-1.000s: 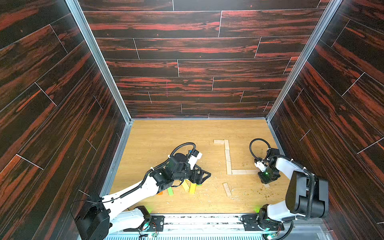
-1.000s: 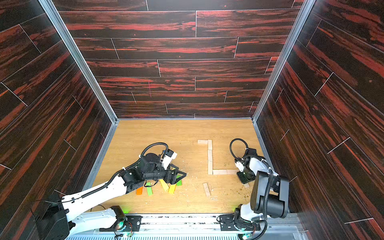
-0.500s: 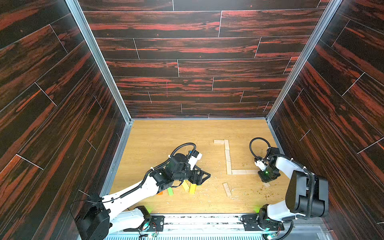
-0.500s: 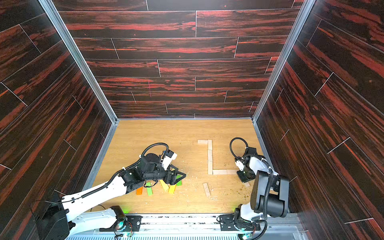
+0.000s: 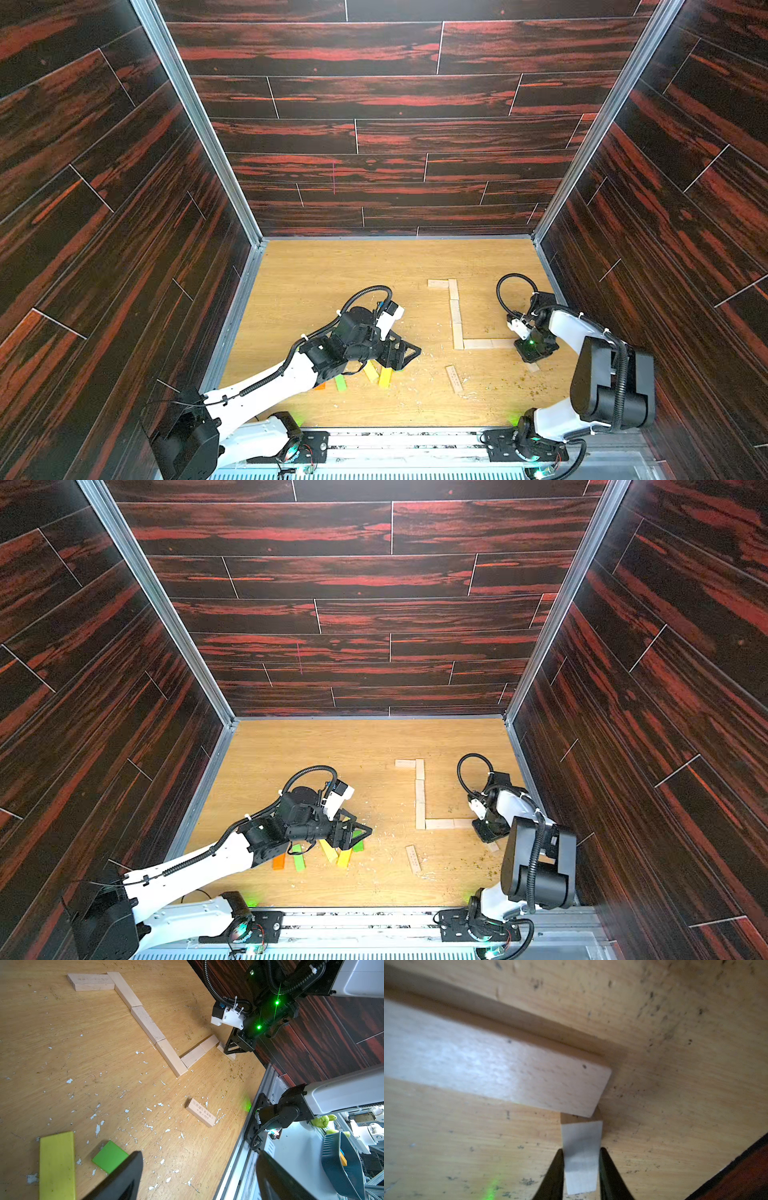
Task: Assemble a giraffe with building blocks
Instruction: Assemble the building block at the center of the board.
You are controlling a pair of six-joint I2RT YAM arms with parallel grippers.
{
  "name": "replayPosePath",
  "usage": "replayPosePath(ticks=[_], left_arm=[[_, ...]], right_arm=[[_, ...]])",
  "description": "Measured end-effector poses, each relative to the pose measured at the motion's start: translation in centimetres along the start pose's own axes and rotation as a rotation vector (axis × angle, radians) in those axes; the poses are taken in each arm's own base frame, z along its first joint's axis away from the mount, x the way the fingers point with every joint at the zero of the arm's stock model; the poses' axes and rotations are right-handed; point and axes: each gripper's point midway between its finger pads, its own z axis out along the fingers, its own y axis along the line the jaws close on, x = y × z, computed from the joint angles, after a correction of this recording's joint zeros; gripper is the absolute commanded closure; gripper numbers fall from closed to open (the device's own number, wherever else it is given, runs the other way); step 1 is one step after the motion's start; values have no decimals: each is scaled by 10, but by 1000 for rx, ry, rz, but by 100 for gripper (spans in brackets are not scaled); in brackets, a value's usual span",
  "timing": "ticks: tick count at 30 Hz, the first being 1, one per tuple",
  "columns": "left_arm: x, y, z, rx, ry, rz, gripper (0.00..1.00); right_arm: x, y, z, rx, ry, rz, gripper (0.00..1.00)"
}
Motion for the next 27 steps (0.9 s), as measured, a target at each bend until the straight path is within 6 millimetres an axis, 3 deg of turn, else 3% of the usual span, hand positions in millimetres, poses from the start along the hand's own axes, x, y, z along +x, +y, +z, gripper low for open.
replayPosePath(ticks=[16, 27], left_arm=[[0, 0, 0, 0, 0, 4, 12], [0, 0, 0, 0, -1, 7, 12]], right_arm=[[-2, -1, 0, -4, 3, 21, 71], [-2, -1, 0, -4, 4, 25, 65]])
